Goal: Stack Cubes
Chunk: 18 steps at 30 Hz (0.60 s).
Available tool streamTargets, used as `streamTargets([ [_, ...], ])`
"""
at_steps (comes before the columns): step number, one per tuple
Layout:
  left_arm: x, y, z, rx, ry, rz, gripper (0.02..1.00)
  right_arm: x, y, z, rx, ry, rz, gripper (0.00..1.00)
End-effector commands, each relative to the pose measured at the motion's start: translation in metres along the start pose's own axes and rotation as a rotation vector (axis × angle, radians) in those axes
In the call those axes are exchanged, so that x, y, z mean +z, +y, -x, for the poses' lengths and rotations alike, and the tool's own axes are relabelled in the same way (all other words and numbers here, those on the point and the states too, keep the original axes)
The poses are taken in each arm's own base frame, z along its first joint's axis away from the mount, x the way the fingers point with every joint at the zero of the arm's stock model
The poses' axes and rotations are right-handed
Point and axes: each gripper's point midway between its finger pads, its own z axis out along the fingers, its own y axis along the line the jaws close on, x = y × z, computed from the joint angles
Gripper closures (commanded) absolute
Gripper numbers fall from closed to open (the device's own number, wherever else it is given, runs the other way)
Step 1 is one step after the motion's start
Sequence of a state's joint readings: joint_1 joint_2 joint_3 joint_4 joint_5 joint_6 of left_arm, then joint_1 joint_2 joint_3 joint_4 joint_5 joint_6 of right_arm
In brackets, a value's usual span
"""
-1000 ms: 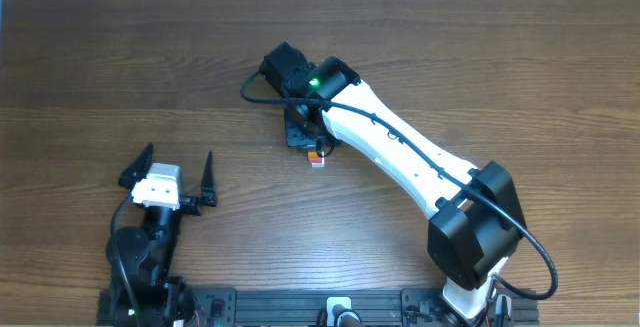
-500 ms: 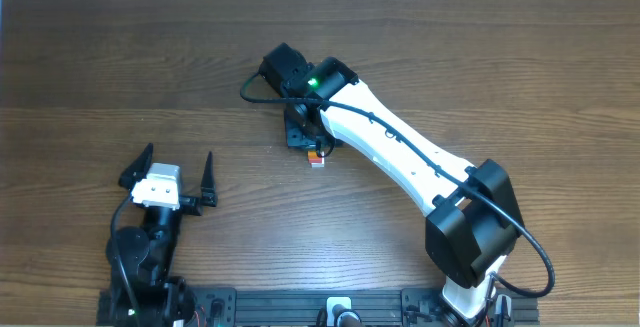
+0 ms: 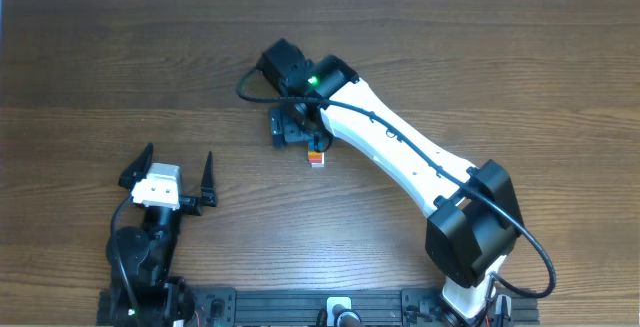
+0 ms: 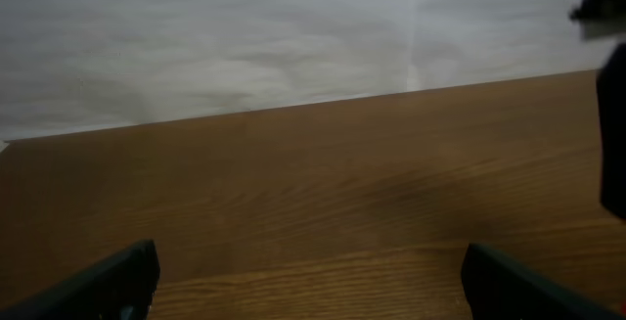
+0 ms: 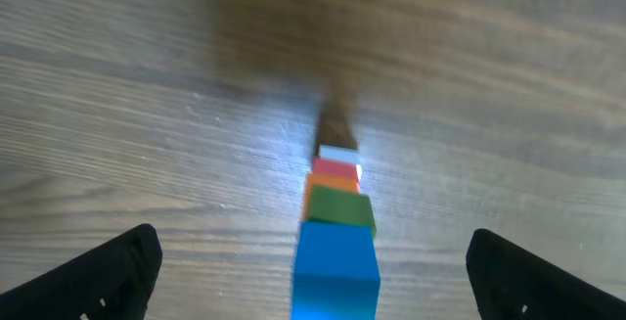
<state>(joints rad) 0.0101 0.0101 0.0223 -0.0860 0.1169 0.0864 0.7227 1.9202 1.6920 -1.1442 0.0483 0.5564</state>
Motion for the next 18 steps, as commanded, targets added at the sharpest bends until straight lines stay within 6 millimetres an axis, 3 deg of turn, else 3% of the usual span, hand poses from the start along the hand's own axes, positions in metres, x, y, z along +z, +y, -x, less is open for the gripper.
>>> streamTargets([
  [1, 0.000, 0.001, -0.001, 0.011, -0.002, 0.001, 0.020, -0.029, -0.017, 0.048, -0.028, -0.145, -0.031, 0.007],
  [6, 0.000, 0.001, -0.001, 0.011, -0.002, 0.001, 0.020, -0.068, -0.073, 0.101, 0.004, -0.325, -0.146, 0.009],
  [10, 0.000, 0.001, -0.001, 0.011, -0.002, 0.001, 0.023, -0.105, -0.122, 0.121, -0.013, -0.447, -0.237, 0.007],
  [14, 0.000, 0.001, -0.001, 0.011, -0.002, 0.001, 0.020, -0.130, -0.154, 0.118, 0.011, -0.550, -0.278, 0.009],
  [18, 0.000, 0.001, -0.001, 0.011, -0.002, 0.001, 0.020, -0.144, -0.182, 0.095, 0.035, -0.629, -0.299, 0.007],
])
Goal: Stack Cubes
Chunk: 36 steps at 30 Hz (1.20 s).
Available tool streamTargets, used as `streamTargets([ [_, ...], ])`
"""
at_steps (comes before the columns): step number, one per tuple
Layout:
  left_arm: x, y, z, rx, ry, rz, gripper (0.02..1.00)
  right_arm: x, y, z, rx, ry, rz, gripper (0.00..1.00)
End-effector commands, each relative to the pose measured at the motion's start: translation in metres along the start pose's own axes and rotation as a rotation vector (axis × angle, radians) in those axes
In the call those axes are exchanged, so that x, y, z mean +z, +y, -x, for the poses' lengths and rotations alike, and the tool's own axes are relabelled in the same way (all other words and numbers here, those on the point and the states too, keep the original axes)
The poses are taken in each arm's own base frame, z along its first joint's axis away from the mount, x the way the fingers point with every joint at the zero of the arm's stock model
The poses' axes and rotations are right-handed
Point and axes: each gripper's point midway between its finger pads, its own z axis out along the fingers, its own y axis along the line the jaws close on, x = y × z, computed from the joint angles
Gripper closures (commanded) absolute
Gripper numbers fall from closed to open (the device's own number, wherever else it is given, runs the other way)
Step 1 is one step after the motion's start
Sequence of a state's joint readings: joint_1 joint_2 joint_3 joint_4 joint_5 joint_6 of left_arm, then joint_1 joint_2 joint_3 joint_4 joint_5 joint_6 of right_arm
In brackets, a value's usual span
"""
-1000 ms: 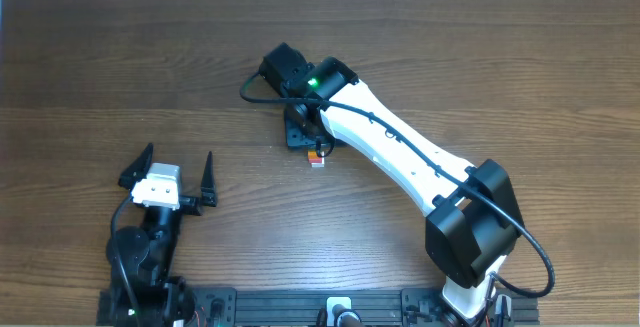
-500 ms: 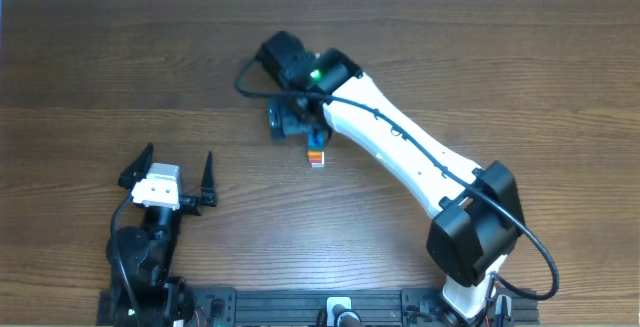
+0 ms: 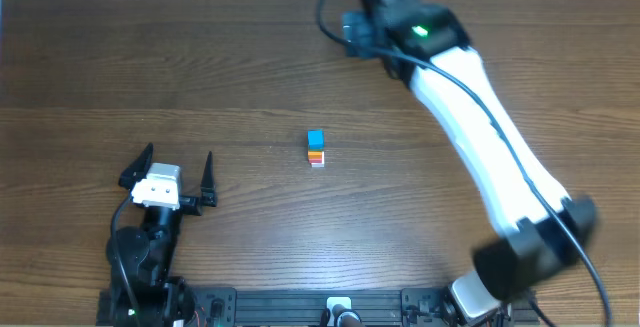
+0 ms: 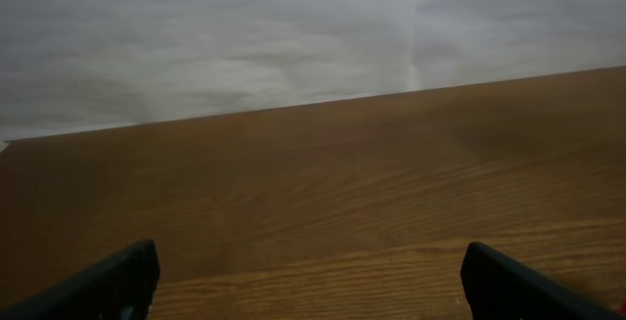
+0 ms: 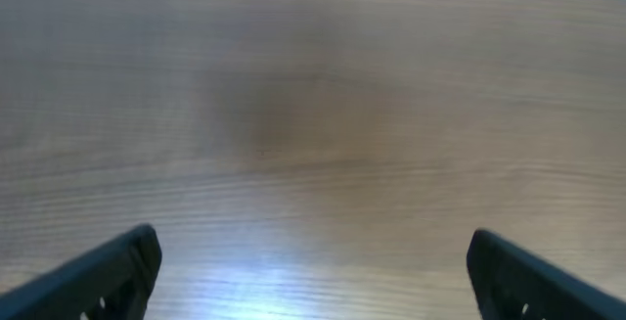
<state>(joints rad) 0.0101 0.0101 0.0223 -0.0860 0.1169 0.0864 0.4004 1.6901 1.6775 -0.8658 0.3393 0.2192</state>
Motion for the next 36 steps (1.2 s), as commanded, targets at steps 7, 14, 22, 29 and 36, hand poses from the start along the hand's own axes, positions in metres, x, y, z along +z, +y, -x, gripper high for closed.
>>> streamTargets([
  [7, 0.000, 0.001, -0.001, 0.011, -0.002, 0.001, 0.020, -0.046, -0.086, -0.050, 0.050, -0.174, -0.107, 0.009],
  [14, 0.000, 0.001, -0.001, 0.011, -0.002, 0.001, 0.018, -0.051, -0.114, -0.096, 0.125, -0.263, -0.142, 0.007],
  [22, 0.000, 0.001, -0.001, 0.011, -0.002, 0.001, 0.020, -0.050, -0.136, -0.132, 0.223, -0.444, -0.131, 0.009],
  [29, 0.000, 0.001, -0.001, 0.011, -0.002, 0.001, 0.020, -0.057, -0.130, -0.163, 0.176, -0.592, -0.038, 0.009],
  [36, 0.000, 0.001, -0.001, 0.011, -0.002, 0.001, 0.020, -0.057, -0.129, -0.194, 0.183, -0.678, -0.016, 0.007],
])
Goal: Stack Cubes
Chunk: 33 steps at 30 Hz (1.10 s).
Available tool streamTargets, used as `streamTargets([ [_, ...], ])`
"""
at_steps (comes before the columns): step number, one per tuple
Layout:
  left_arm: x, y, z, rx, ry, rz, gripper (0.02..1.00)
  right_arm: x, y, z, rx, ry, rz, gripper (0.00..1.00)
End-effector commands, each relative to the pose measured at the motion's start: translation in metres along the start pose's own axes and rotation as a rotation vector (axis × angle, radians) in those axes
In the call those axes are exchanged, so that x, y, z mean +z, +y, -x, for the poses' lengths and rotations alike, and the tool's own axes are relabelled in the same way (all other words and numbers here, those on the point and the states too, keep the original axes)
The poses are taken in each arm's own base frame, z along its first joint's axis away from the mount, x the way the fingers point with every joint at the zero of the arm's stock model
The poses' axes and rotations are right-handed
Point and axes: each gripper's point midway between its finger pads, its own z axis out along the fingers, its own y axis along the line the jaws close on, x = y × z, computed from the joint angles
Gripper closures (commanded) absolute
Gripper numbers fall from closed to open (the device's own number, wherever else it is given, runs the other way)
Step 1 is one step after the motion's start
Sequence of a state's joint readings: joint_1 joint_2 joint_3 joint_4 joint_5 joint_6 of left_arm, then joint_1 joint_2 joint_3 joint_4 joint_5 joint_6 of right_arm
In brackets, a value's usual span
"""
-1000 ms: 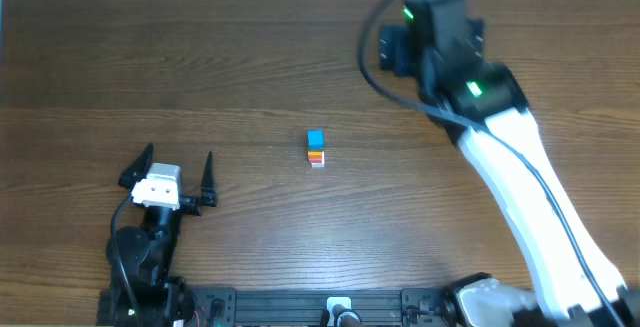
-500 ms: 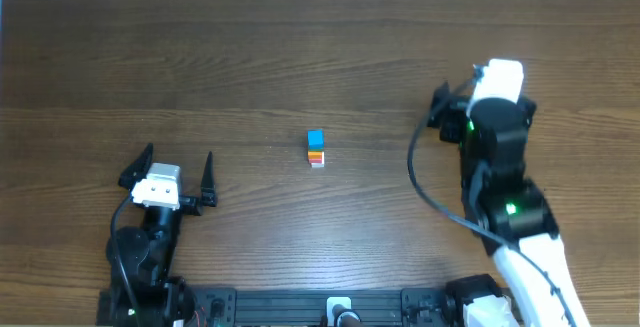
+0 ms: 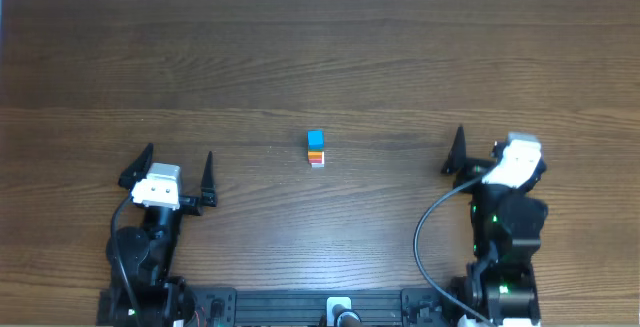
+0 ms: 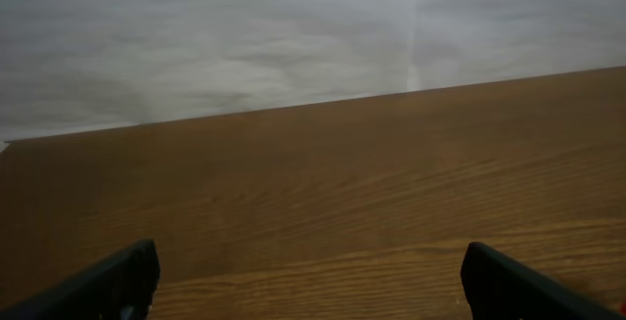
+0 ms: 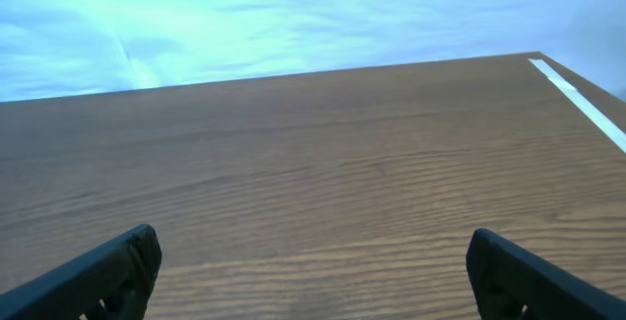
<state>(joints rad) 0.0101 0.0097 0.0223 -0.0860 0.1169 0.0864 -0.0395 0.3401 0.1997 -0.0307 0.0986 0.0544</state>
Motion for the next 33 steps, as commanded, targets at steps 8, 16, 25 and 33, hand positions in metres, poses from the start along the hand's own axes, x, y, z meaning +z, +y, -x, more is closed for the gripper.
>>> streamTargets([
  [8, 0.000, 0.001, -0.001, 0.011, -0.001, 0.001, 0.020, -0.008, 0.014, -0.034, -0.056, -0.055, 0.107, 0.009],
  [16, 0.000, 0.001, -0.001, 0.011, -0.001, 0.001, 0.020, -0.007, 0.016, -0.045, -0.059, -0.029, 0.121, 0.007],
  [25, 0.000, 0.001, -0.001, 0.011, -0.001, 0.001, 0.020, -0.008, 0.015, -0.051, -0.060, -0.006, 0.117, 0.007],
  [33, 0.000, 0.001, -0.001, 0.011, -0.001, 0.001, 0.023, -0.009, 0.015, -0.048, -0.059, -0.022, 0.118, 0.009],
])
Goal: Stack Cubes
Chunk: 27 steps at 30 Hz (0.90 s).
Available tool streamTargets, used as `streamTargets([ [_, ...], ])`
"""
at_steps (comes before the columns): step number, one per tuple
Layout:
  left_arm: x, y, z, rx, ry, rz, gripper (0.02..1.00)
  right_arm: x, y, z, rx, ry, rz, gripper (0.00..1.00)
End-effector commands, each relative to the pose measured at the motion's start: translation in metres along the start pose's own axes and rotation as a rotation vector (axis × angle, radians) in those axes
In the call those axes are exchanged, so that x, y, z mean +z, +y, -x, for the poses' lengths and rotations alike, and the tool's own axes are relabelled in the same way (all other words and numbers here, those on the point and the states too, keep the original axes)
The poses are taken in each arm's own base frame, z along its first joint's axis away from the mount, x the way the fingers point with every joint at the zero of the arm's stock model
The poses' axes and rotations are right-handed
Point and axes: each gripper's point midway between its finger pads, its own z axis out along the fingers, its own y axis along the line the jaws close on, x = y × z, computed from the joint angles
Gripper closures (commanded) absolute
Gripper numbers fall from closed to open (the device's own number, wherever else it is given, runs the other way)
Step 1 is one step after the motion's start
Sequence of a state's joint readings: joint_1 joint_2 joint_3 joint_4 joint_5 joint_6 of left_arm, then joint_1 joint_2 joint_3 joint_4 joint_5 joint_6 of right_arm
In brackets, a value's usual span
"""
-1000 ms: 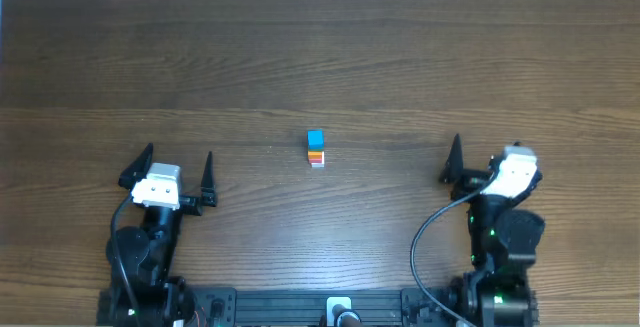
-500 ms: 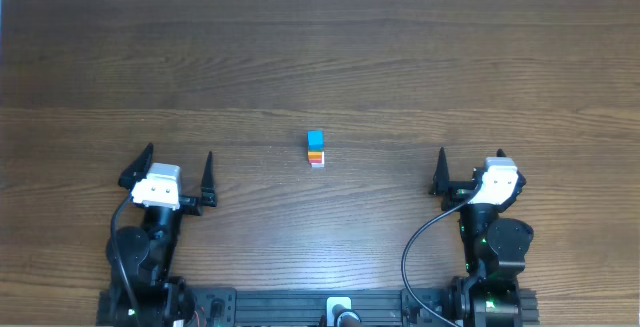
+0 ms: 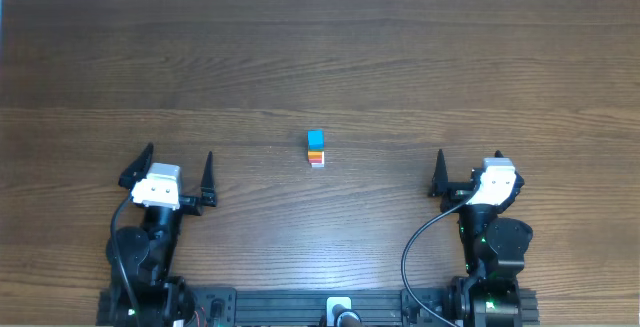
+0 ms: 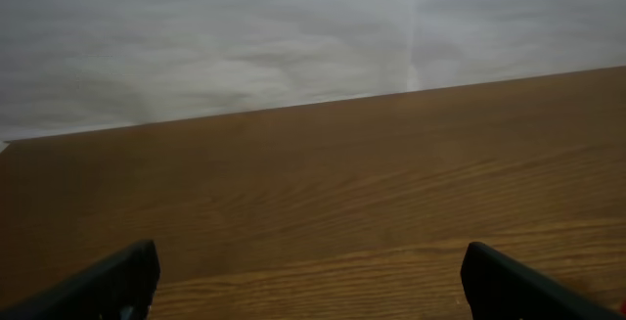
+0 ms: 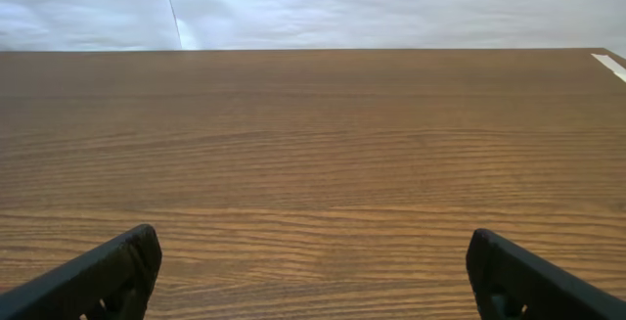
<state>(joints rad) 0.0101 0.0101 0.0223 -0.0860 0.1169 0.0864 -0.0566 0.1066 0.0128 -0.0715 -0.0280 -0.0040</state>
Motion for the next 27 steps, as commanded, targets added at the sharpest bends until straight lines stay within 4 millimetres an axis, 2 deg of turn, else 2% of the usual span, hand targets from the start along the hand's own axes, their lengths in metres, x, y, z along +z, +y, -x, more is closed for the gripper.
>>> streamTargets([
  [1, 0.0000, 0.0006, -0.0013, 0.011, -0.002, 0.001, 0.020, -0.0017, 0.0011, 0.0045, -0.005, -0.030, 0.007, 0.009],
  [4, 0.0000, 0.0006, -0.0013, 0.011, -0.002, 0.001, 0.020, -0.0032, 0.0011, 0.0092, -0.006, -0.051, 0.007, 0.009],
  [27, 0.0000, 0.0006, -0.0013, 0.011, -0.002, 0.001, 0.020, -0.0025, 0.0011, 0.0069, -0.006, -0.040, 0.007, 0.009],
])
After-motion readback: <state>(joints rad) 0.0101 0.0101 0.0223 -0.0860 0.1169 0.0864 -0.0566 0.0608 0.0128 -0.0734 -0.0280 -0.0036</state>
